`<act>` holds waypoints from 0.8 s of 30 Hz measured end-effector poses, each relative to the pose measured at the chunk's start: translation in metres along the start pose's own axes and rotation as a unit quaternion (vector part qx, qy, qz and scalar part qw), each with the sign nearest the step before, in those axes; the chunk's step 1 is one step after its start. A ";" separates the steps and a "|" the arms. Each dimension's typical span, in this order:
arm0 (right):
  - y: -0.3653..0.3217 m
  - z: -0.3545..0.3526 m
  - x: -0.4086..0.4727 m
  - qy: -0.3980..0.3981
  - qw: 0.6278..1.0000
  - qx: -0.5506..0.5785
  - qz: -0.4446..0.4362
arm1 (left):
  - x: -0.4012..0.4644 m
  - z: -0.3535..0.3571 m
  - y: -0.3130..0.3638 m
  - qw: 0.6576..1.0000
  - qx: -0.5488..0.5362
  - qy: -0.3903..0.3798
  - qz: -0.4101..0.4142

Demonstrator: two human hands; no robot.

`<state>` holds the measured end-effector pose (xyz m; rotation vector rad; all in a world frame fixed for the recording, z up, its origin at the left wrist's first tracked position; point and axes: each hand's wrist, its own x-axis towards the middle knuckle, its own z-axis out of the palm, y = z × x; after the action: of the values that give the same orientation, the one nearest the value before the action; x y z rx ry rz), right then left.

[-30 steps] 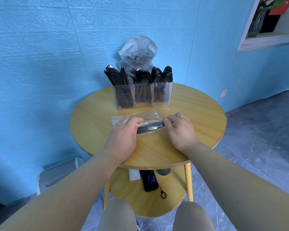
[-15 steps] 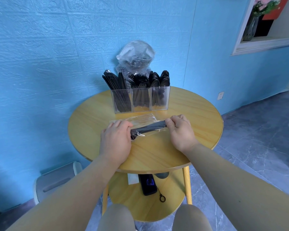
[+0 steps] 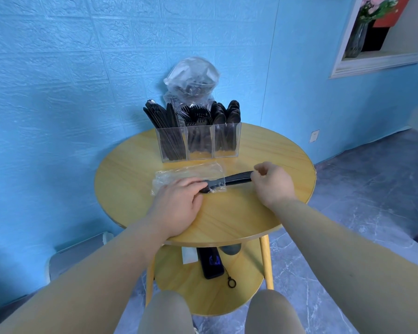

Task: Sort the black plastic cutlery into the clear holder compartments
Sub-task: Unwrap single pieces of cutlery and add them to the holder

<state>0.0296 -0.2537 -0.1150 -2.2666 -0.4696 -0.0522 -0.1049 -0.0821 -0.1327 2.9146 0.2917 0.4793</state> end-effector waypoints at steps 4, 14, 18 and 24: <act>0.002 0.004 -0.006 0.009 0.963 -0.157 -0.217 | 0.000 0.002 -0.004 1.000 -0.017 -0.012 -0.003; 0.005 0.003 0.004 -0.098 0.946 -0.211 -0.226 | 0.001 0.000 -0.001 0.997 -0.053 -0.032 -0.046; 0.009 -0.010 0.006 -0.077 0.965 -0.176 -0.180 | 0.003 0.001 -0.003 0.996 -0.019 -0.058 -0.061; 0.017 -0.036 0.007 -0.031 0.979 -0.147 -0.135 | 0.006 0.000 -0.002 0.994 0.036 -0.094 -0.051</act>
<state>0.0459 -0.2881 -0.1015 -2.4820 -0.8499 -0.2009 -0.0994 -0.0785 -0.1313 2.9672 0.4372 0.1791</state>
